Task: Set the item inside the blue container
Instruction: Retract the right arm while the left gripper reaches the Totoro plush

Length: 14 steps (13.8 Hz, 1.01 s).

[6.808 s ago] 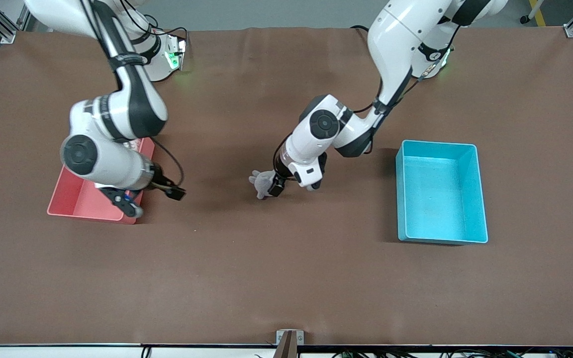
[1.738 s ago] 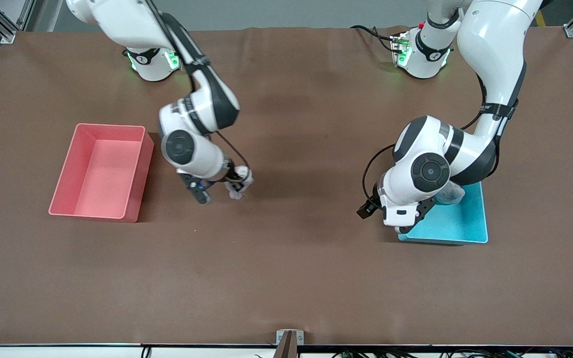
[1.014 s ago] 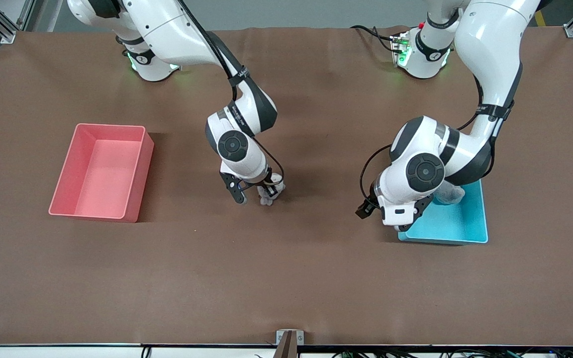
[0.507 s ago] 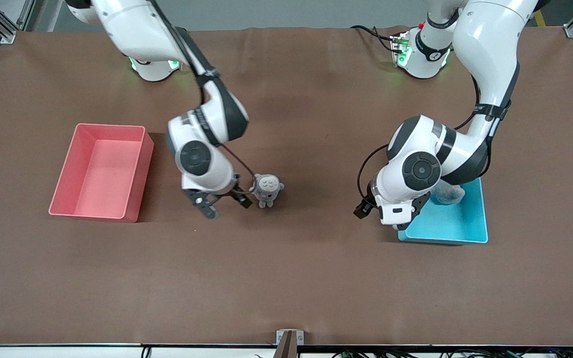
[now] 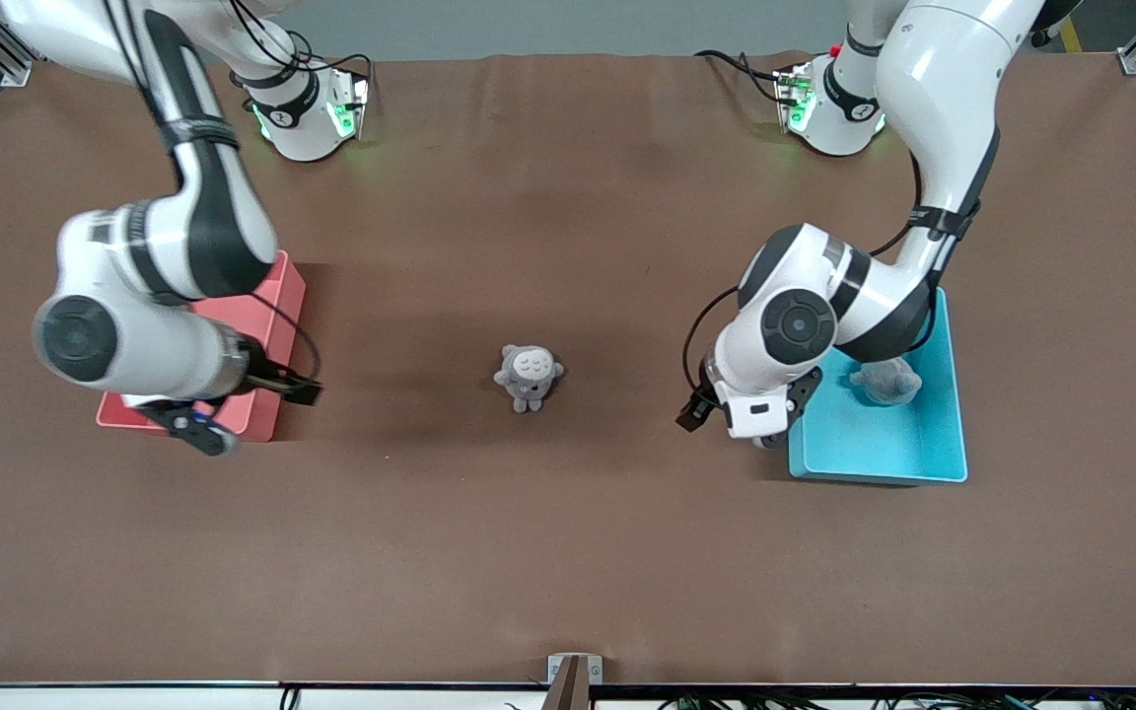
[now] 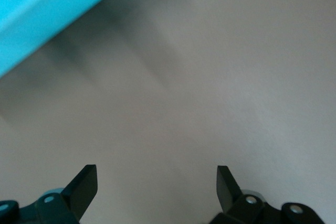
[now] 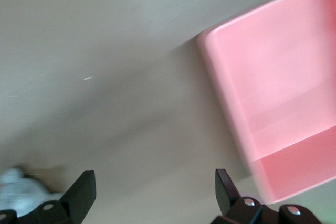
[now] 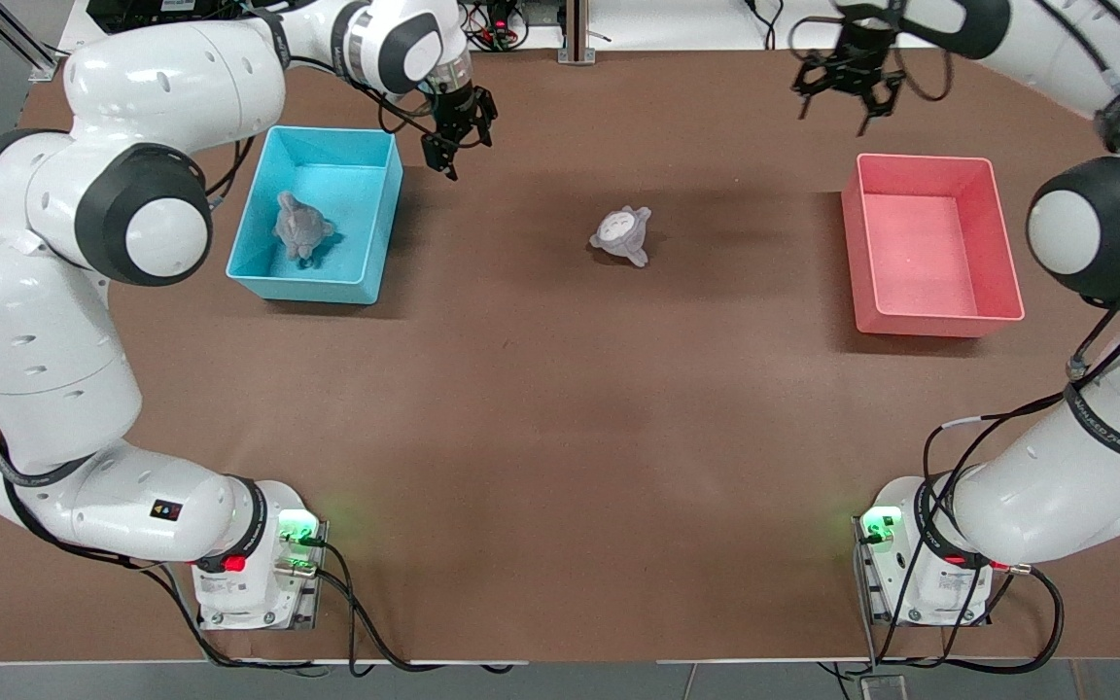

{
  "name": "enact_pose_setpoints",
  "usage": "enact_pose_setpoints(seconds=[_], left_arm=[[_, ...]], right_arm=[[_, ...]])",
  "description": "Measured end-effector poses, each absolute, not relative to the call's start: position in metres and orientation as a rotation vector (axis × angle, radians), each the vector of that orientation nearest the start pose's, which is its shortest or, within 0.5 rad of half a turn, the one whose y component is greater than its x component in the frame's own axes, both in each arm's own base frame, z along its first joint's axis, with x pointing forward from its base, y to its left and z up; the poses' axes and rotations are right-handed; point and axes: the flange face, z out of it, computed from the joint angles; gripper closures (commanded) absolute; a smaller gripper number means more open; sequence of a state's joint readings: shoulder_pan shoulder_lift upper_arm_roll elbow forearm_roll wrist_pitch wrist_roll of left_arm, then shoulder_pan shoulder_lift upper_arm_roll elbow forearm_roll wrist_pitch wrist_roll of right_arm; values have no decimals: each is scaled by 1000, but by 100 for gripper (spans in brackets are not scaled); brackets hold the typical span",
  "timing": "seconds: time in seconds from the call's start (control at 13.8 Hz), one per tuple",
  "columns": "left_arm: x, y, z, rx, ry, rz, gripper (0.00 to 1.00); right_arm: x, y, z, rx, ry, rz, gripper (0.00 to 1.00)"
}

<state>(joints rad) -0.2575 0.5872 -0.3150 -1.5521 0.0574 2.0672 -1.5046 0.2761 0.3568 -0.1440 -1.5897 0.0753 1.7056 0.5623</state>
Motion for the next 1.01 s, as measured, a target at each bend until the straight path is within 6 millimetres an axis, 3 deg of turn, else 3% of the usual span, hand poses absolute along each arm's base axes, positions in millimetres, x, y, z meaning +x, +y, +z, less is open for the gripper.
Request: enact_pose_setpoints(seconds=[0.51,0.72,1.01], left_arm=[[566,-423,294,-2809,-1611,177,0],[549,-462,276,-2811,-1752,175,0],[514,-523,250,-2775,-1962,227,0]], right_arm=[[610,-65,478,-3104,214,323,0],[609,-93,507,-3101,168,273,0],[612,-97,535,-3109,173,210,0]])
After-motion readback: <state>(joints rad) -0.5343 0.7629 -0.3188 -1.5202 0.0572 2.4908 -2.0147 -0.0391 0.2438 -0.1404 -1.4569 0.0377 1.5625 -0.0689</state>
